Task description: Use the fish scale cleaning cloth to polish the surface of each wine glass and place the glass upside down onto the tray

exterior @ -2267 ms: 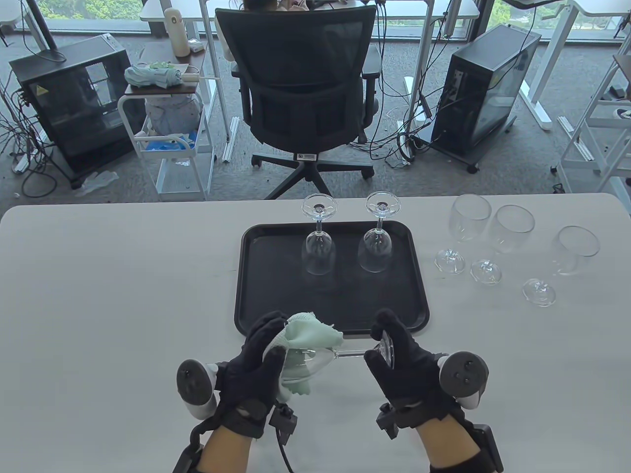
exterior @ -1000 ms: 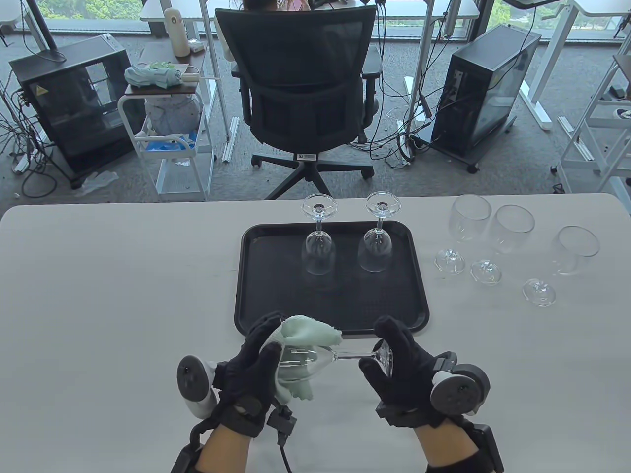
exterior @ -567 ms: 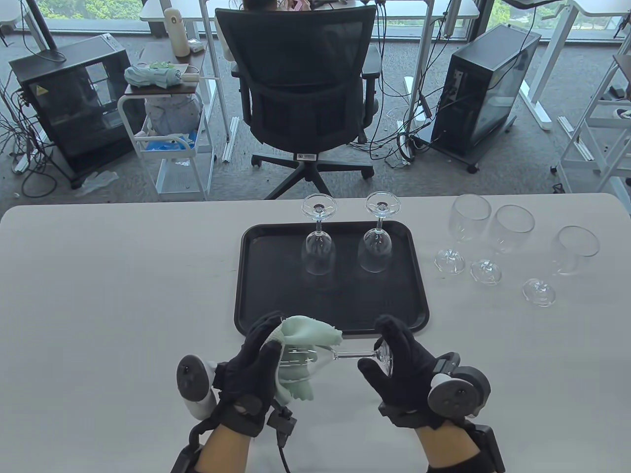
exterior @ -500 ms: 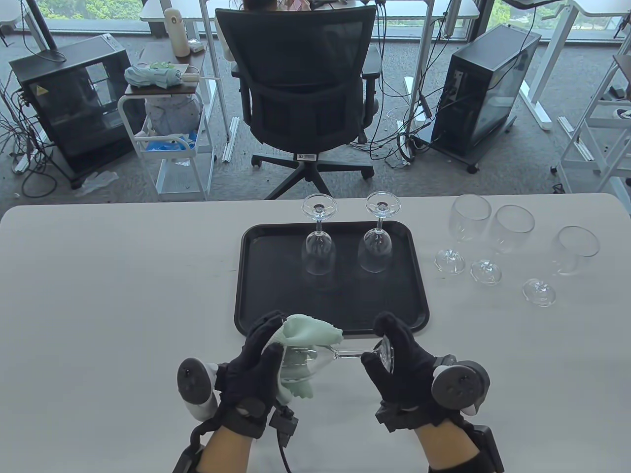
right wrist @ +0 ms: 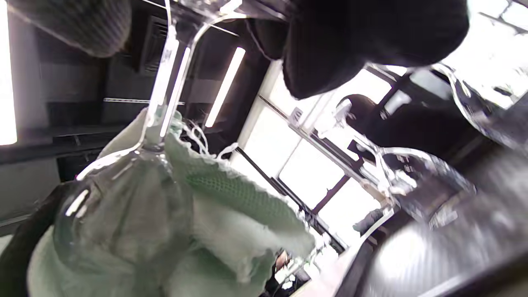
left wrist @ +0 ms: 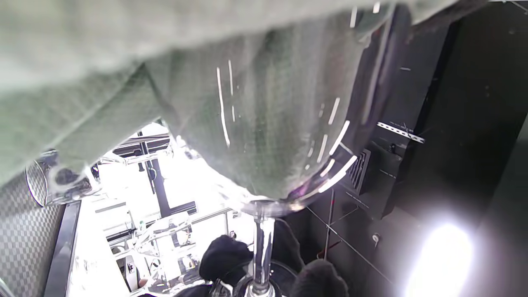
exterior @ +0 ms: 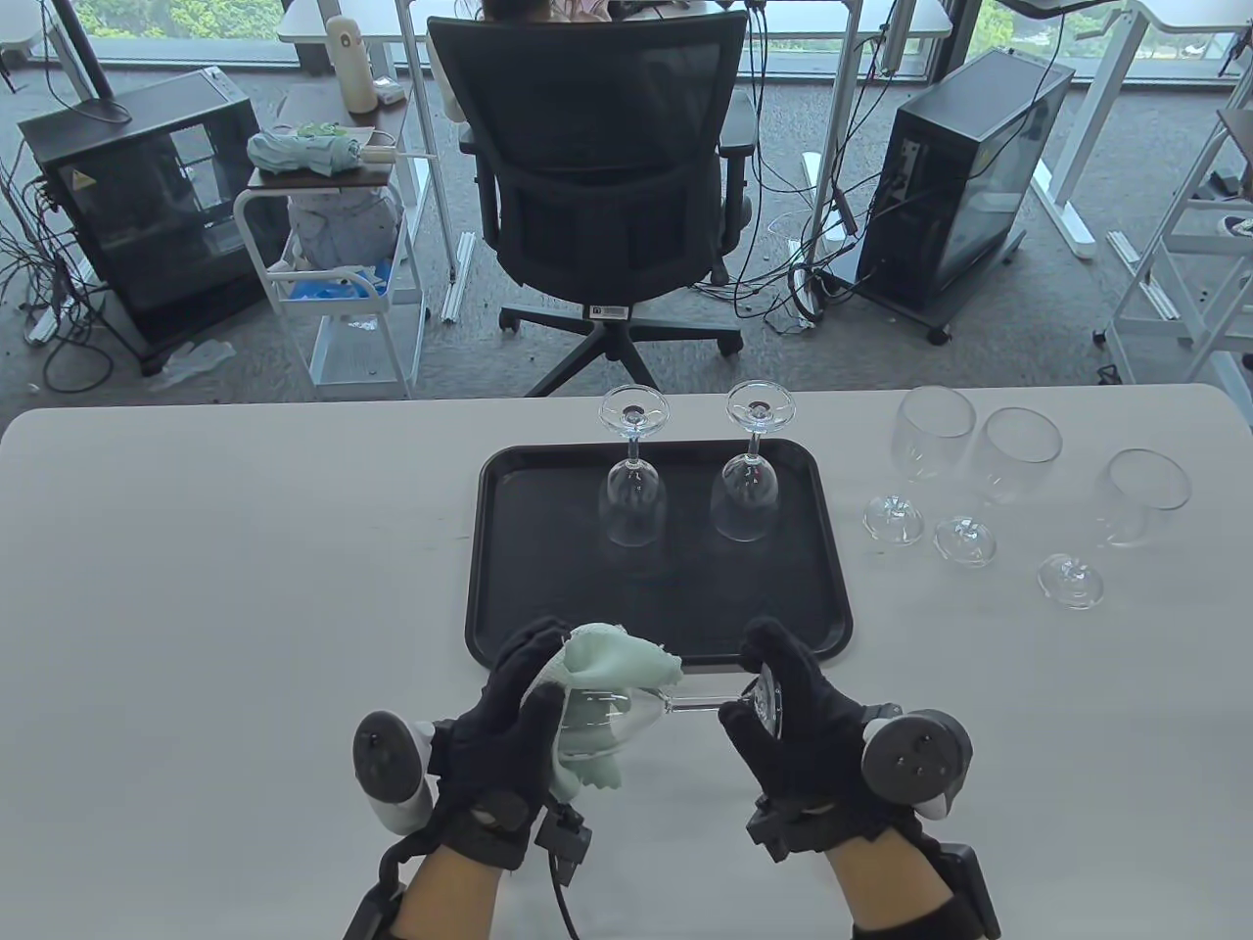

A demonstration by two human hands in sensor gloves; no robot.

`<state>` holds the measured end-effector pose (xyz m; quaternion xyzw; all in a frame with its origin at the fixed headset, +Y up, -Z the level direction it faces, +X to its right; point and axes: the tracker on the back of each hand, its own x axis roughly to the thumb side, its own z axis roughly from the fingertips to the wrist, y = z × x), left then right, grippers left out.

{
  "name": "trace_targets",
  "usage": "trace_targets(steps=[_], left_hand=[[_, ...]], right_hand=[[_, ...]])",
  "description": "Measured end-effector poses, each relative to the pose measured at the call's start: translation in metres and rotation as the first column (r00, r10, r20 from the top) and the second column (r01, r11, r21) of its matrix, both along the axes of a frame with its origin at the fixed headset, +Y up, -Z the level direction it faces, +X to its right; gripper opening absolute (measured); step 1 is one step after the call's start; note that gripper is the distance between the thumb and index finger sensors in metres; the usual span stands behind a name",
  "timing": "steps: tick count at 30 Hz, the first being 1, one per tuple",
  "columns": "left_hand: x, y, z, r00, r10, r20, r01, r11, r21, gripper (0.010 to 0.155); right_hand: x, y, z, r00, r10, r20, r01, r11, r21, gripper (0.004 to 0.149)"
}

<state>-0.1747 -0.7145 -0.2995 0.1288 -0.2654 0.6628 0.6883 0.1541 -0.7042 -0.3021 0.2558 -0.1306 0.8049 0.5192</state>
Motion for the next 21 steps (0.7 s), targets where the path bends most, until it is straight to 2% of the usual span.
trace_targets(steps=[1, 2, 4, 7, 10, 11, 13, 16, 18, 21], left_hand=[[-0.001, -0.001, -0.001, 1.0, 0.008, 0.001, -0.008, 1.0, -0.018, 0.059], [-0.001, -0.002, -0.002, 1.0, 0.019, 0.01, -0.019, 1.0, -0.021, 0.059], [-0.003, -0.002, -0.003, 0.999, 0.035, 0.011, -0.035, 0.998, -0.054, 0.059], [-0.002, -0.004, -0.004, 0.995, 0.083, 0.053, -0.078, 0.993, -0.083, 0.059], [0.001, -0.004, -0.002, 0.998, 0.054, 0.028, -0.052, 0.997, -0.065, 0.059], [0.001, -0.004, -0.002, 0.998, 0.052, 0.027, -0.051, 0.997, -0.061, 0.059], [-0.001, -0.003, -0.004, 1.0, 0.015, 0.025, -0.014, 0.998, -0.059, 0.059], [-0.011, -0.002, -0.005, 0.997, 0.08, 0.0, -0.079, 0.994, -0.069, 0.056], [-0.03, 0.002, -0.005, 0.98, 0.167, -0.107, -0.175, 0.983, -0.064, 0.053], [-0.065, 0.01, -0.002, 0.947, 0.258, -0.191, -0.268, 0.963, -0.029, 0.05]], right_hand=[[0.0, -0.001, 0.0, 1.0, 0.015, -0.018, -0.015, 1.0, 0.001, 0.085], [0.0, 0.0, 0.001, 0.999, 0.041, -0.007, -0.041, 0.998, 0.045, 0.087], [-0.003, 0.005, 0.005, 0.991, 0.122, 0.053, -0.131, 0.969, 0.208, 0.091], [-0.005, 0.01, 0.012, 0.975, 0.173, 0.142, -0.215, 0.901, 0.377, 0.09], [-0.003, 0.005, 0.009, 0.994, 0.06, 0.096, -0.082, 0.966, 0.246, 0.078], [-0.003, 0.002, 0.006, 0.997, 0.012, 0.075, -0.023, 0.988, 0.153, 0.075], [-0.002, -0.002, 0.004, 0.996, 0.01, 0.086, -0.008, 1.0, -0.027, 0.076], [-0.003, -0.005, 0.004, 0.992, -0.016, 0.122, 0.02, 0.999, -0.03, 0.073], [-0.001, -0.006, 0.004, 0.989, -0.055, 0.139, 0.062, 0.997, -0.046, 0.071], [0.006, -0.007, 0.002, 0.984, -0.041, 0.175, 0.049, 0.998, -0.042, 0.071]])
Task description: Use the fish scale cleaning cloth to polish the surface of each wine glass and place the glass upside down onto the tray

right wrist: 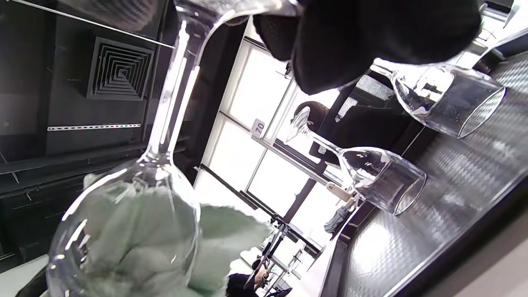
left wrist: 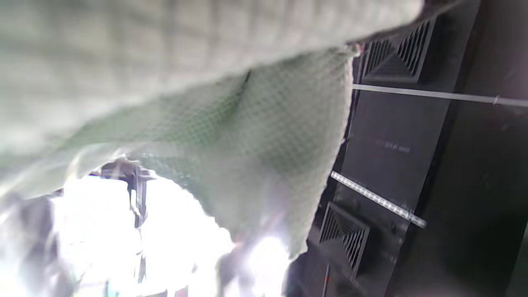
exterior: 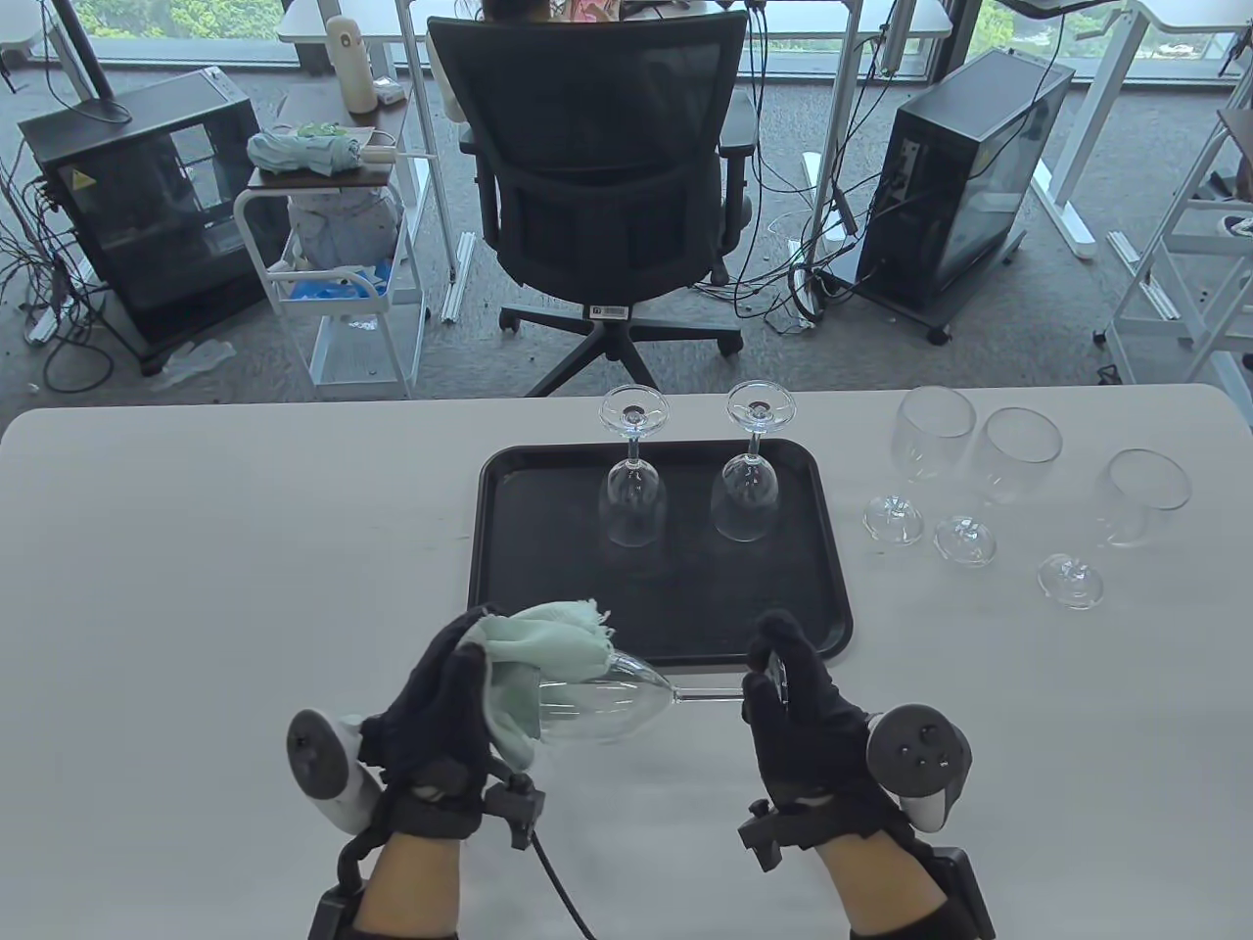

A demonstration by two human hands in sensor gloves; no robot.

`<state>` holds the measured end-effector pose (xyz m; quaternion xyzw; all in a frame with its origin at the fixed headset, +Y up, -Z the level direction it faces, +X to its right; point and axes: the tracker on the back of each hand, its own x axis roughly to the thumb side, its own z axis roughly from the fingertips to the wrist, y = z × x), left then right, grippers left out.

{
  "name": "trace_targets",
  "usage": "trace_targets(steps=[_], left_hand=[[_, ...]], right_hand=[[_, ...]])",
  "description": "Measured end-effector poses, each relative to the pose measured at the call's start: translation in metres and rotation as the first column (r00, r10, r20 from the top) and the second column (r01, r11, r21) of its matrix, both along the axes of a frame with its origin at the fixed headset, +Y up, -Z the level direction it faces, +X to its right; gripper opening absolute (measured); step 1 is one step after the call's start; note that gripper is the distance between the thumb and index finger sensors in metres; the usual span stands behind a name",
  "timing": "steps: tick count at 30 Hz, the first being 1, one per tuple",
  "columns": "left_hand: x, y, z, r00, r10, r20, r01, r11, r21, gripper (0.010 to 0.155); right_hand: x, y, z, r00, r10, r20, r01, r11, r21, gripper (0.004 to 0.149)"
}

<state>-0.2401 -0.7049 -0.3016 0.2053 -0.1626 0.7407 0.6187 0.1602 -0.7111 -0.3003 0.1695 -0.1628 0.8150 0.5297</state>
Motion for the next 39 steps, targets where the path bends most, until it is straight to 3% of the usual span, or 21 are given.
trace_targets(steps=[5, 11, 17, 21, 24, 29, 34, 39], left_hand=[[-0.054, 0.004, 0.008, 0.982, 0.001, -0.19, -0.005, 1.0, -0.018, 0.049], [-0.07, -0.003, 0.005, 0.979, 0.043, -0.197, -0.052, 0.998, -0.042, 0.049], [-0.07, -0.002, 0.004, 0.982, 0.055, -0.181, -0.062, 0.998, -0.032, 0.049], [-0.07, 0.001, 0.006, 0.982, 0.056, -0.179, -0.061, 0.998, -0.022, 0.049], [-0.069, 0.002, 0.008, 0.983, 0.048, -0.177, -0.052, 0.999, -0.016, 0.049], [-0.069, 0.002, 0.008, 0.984, 0.052, -0.173, -0.056, 0.998, -0.014, 0.049], [-0.068, 0.002, 0.007, 0.985, 0.065, -0.161, -0.069, 0.997, -0.017, 0.049], [-0.068, 0.002, 0.007, 0.985, 0.068, -0.157, -0.072, 0.997, -0.019, 0.049]], right_hand=[[0.007, -0.004, -0.004, 0.999, 0.003, 0.039, -0.002, 1.0, -0.027, 0.071], [0.007, 0.004, -0.004, 0.994, 0.053, 0.096, -0.055, 0.998, 0.017, 0.076], [-0.04, 0.058, -0.023, 0.941, 0.267, 0.206, -0.3, 0.943, 0.144, 0.086], [-0.108, 0.098, -0.061, 0.829, 0.489, 0.271, -0.544, 0.818, 0.186, 0.085], [-0.153, 0.107, -0.09, 0.719, 0.616, 0.321, -0.682, 0.714, 0.156, 0.082], [-0.21, 0.092, -0.131, 0.57, 0.739, 0.359, -0.801, 0.598, 0.039, 0.077], [-0.234, 0.073, -0.156, 0.491, 0.792, 0.362, -0.833, 0.548, -0.071, 0.075], [-0.25, 0.072, -0.174, 0.431, 0.818, 0.381, -0.852, 0.508, -0.127, 0.072]])
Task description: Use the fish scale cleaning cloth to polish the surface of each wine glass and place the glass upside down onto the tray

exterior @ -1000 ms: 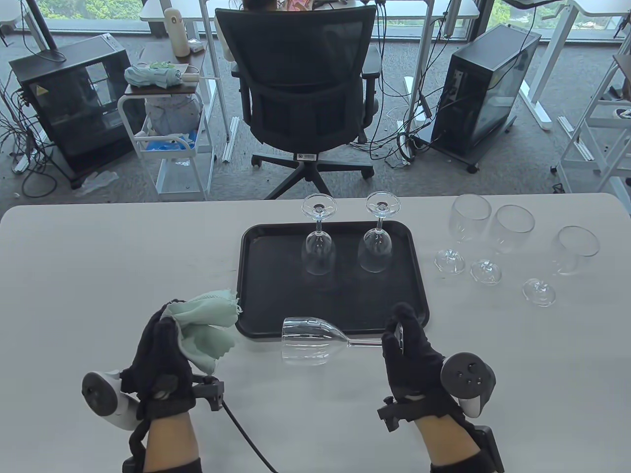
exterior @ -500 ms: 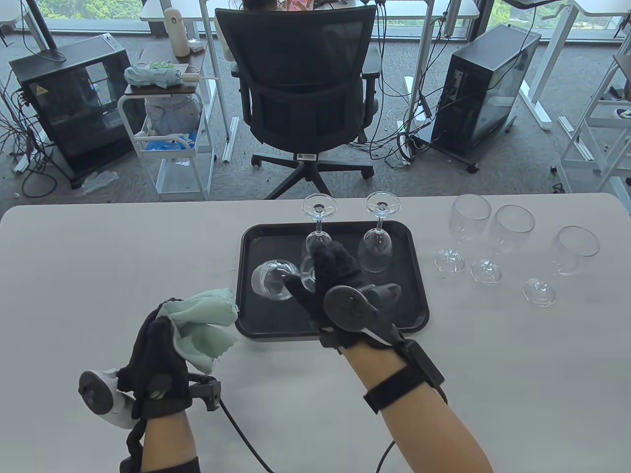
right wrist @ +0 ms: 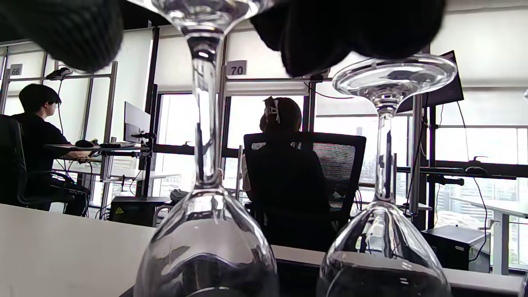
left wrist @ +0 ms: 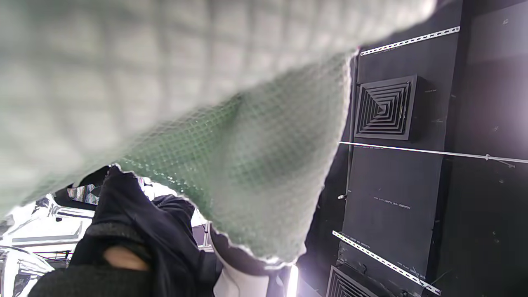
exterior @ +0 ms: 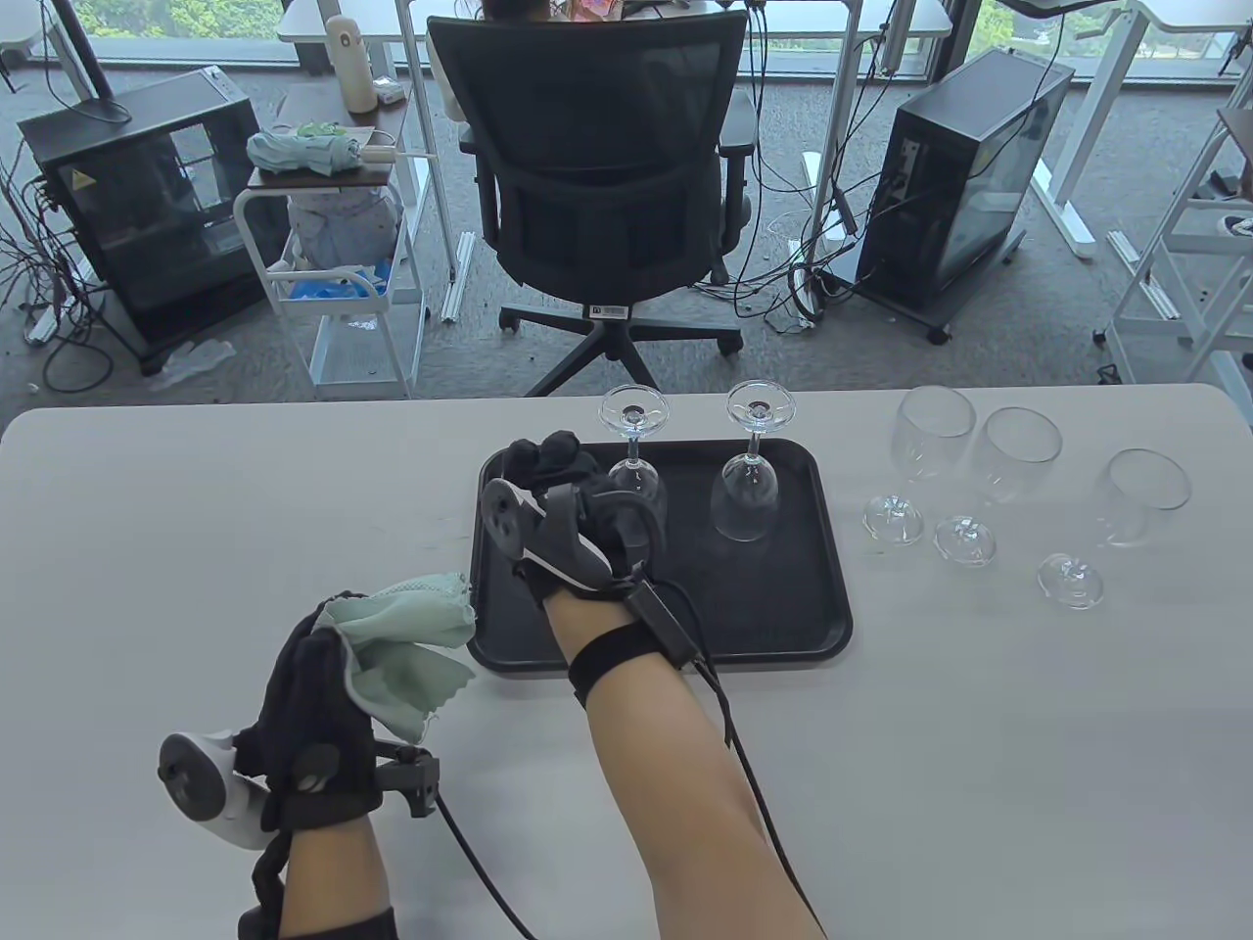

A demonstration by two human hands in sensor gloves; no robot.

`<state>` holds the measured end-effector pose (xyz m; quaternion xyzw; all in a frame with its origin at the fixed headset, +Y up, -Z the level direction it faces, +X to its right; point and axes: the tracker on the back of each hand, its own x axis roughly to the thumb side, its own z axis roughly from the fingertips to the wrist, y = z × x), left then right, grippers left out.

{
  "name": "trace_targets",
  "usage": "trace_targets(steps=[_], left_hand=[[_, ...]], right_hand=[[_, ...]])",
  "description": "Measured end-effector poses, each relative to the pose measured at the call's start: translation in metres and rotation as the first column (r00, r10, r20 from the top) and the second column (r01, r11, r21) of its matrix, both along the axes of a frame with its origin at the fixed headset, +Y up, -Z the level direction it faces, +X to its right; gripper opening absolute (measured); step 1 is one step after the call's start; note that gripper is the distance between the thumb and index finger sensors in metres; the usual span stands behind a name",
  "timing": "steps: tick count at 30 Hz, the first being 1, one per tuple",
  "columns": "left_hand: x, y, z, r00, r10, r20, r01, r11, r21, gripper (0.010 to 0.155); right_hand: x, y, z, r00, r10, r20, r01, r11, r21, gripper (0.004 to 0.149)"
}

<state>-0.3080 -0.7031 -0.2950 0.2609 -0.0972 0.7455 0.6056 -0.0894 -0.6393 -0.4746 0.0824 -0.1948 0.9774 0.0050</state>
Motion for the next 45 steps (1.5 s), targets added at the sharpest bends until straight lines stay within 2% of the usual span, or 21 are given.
trace_targets(steps=[4, 8, 12, 14, 17, 19, 21, 24, 25, 26, 28, 29, 30, 31, 33, 35, 38, 41, 45], left_hand=[[0.0, 0.001, 0.0, 1.0, 0.007, 0.002, -0.007, 1.0, -0.001, 0.049], [0.001, 0.0, -0.002, 1.0, 0.002, 0.007, -0.002, 1.0, -0.006, 0.049], [0.001, 0.0, -0.003, 1.0, 0.007, 0.014, -0.007, 1.0, -0.007, 0.049], [0.002, 0.0, -0.003, 1.0, 0.006, 0.015, -0.005, 1.0, -0.008, 0.049], [0.004, -0.001, -0.004, 1.0, 0.004, 0.024, -0.004, 1.0, -0.012, 0.049], [0.005, -0.003, -0.006, 1.0, 0.006, 0.026, -0.005, 1.0, -0.017, 0.049], [0.007, -0.003, -0.007, 0.999, 0.007, 0.037, -0.007, 1.0, -0.015, 0.049], [0.008, -0.003, -0.008, 0.999, 0.015, 0.039, -0.014, 1.0, -0.009, 0.049], [0.009, -0.002, -0.008, 0.999, 0.015, 0.047, -0.014, 1.0, -0.005, 0.049], [0.01, -0.002, -0.008, 0.999, 0.014, 0.048, -0.014, 1.0, -0.003, 0.049], [0.012, -0.001, -0.008, 0.999, 0.012, 0.05, -0.013, 1.0, 0.003, 0.049], [0.013, -0.001, -0.008, 0.999, 0.011, 0.053, -0.011, 1.0, 0.005, 0.049], [0.014, -0.001, -0.008, 0.999, 0.007, 0.052, -0.007, 1.0, 0.007, 0.049], [0.015, -0.001, -0.007, 0.999, 0.004, 0.05, -0.005, 1.0, 0.008, 0.049], [0.017, 0.001, -0.005, 0.999, -0.005, 0.044, 0.005, 1.0, 0.016, 0.05], [0.019, 0.002, -0.004, 0.999, -0.013, 0.04, 0.012, 1.0, 0.019, 0.05], [0.022, 0.002, -0.003, 0.999, -0.017, 0.041, 0.016, 1.0, 0.02, 0.05], [0.024, 0.001, -0.004, 0.999, -0.013, 0.045, 0.012, 1.0, 0.02, 0.05], [0.023, 0.0, -0.005, 0.999, -0.015, 0.046, 0.014, 1.0, 0.017, 0.051]], right_hand=[[-0.011, 0.001, -0.009, 1.0, -0.022, 0.005, 0.022, 1.0, -0.015, 0.073], [-0.014, -0.004, -0.017, 0.998, -0.046, 0.045, 0.052, 0.986, -0.157, 0.085], [-0.011, -0.006, -0.017, 0.998, -0.06, 0.033, 0.066, 0.975, -0.214, 0.086], [-0.008, -0.002, -0.011, 0.995, -0.094, 0.029, 0.099, 0.964, -0.249, 0.09], [0.004, 0.013, 0.012, 0.981, -0.17, -0.088, 0.149, 0.966, -0.211, 0.087], [0.027, 0.02, 0.038, 0.965, -0.199, -0.173, 0.166, 0.968, -0.188, 0.081], [0.069, 0.023, 0.064, 0.944, -0.239, -0.229, 0.2, 0.963, -0.18, 0.077], [0.144, 0.015, 0.087, 0.901, -0.391, -0.188, 0.348, 0.91, -0.225, 0.073], [0.184, 0.006, 0.093, 0.872, -0.472, -0.126, 0.439, 0.87, -0.223, 0.072], [0.21, -0.001, 0.094, 0.854, -0.515, -0.071, 0.491, 0.845, -0.213, 0.072], [0.297, -0.029, 0.098, 0.764, -0.629, 0.145, 0.645, 0.75, -0.148, 0.073], [0.325, -0.04, 0.1, 0.724, -0.654, 0.22, 0.686, 0.717, -0.123, 0.075], [0.364, -0.057, 0.105, 0.646, -0.689, 0.328, 0.744, 0.665, -0.069, 0.077], [0.386, -0.067, 0.108, 0.599, -0.7, 0.388, 0.769, 0.638, -0.036, 0.08], [0.44, -0.093, 0.12, 0.46, -0.728, 0.508, 0.824, 0.563, 0.06, 0.088], [0.47, -0.107, 0.125, 0.39, -0.715, 0.58, 0.83, 0.545, 0.115, 0.093], [0.5, -0.122, 0.121, 0.296, -0.69, 0.66, 0.856, 0.498, 0.138, 0.099], [0.517, -0.132, 0.111, 0.172, -0.717, 0.676, 0.887, 0.411, 0.211, 0.101], [0.532, -0.137, 0.094, 0.121, -0.739, 0.663, 0.886, 0.381, 0.263, 0.1]])
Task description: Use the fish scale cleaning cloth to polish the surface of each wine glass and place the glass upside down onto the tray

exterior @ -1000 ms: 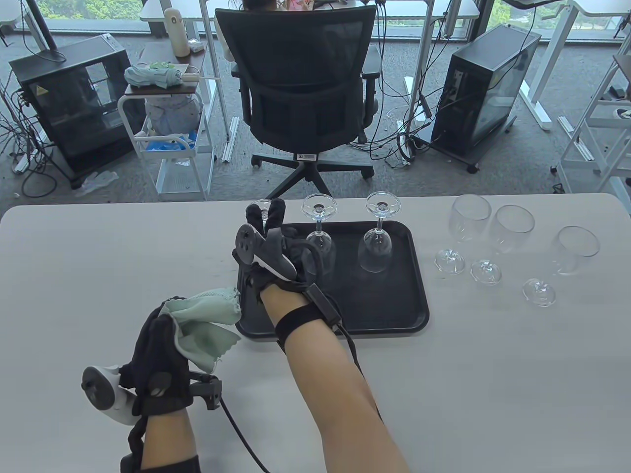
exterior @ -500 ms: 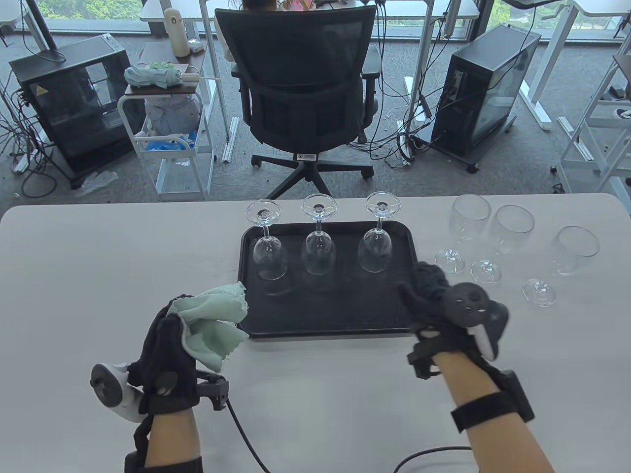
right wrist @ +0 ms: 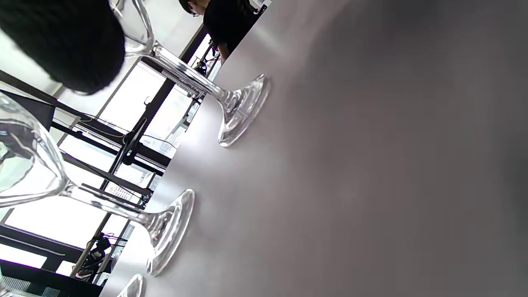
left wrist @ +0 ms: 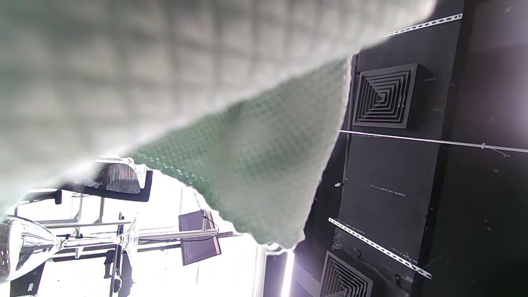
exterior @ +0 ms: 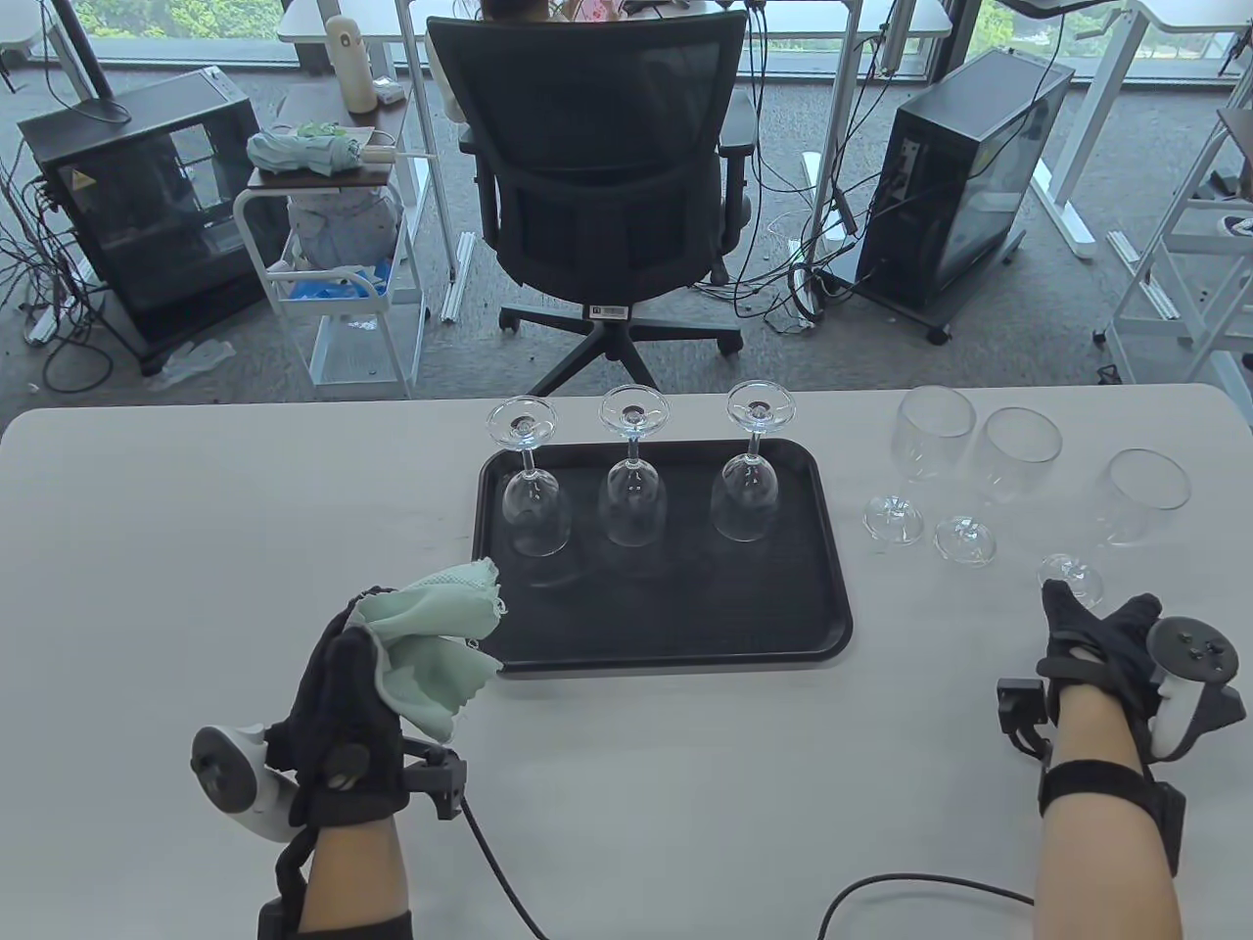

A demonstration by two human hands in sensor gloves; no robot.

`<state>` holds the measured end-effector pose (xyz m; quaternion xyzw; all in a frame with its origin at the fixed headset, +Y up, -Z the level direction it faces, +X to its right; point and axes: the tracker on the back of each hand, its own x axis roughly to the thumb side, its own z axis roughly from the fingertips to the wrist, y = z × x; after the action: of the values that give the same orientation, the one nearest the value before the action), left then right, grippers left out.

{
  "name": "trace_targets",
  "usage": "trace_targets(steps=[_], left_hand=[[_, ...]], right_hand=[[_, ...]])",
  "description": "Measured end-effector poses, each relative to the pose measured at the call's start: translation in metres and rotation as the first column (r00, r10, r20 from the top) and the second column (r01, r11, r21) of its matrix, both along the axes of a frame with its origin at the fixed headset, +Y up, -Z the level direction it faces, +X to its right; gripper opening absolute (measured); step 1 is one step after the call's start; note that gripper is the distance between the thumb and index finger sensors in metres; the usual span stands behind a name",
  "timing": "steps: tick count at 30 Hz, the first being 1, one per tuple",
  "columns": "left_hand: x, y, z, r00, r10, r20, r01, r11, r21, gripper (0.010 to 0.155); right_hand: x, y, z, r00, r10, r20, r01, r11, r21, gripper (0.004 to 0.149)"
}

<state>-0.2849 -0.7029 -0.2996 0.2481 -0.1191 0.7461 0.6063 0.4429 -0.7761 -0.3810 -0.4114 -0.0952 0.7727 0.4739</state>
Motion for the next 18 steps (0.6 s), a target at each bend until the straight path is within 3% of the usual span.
trace_targets(steps=[4, 12, 18], left_hand=[[-0.001, 0.001, 0.0, 1.0, -0.016, 0.001, 0.016, 1.0, -0.007, 0.051], [-0.006, 0.001, 0.0, 1.0, 0.002, 0.004, -0.002, 1.0, -0.011, 0.051], [-0.007, -0.001, 0.0, 1.0, -0.017, -0.003, 0.017, 1.0, -0.019, 0.051]], right_hand=[[0.014, -0.006, -0.02, 0.995, -0.1, -0.015, 0.101, 0.995, 0.014, 0.098], [0.027, -0.006, -0.052, 0.988, -0.155, 0.015, 0.155, 0.988, 0.024, 0.09], [0.028, -0.005, -0.063, 0.983, -0.168, 0.073, 0.167, 0.986, 0.017, 0.059]])
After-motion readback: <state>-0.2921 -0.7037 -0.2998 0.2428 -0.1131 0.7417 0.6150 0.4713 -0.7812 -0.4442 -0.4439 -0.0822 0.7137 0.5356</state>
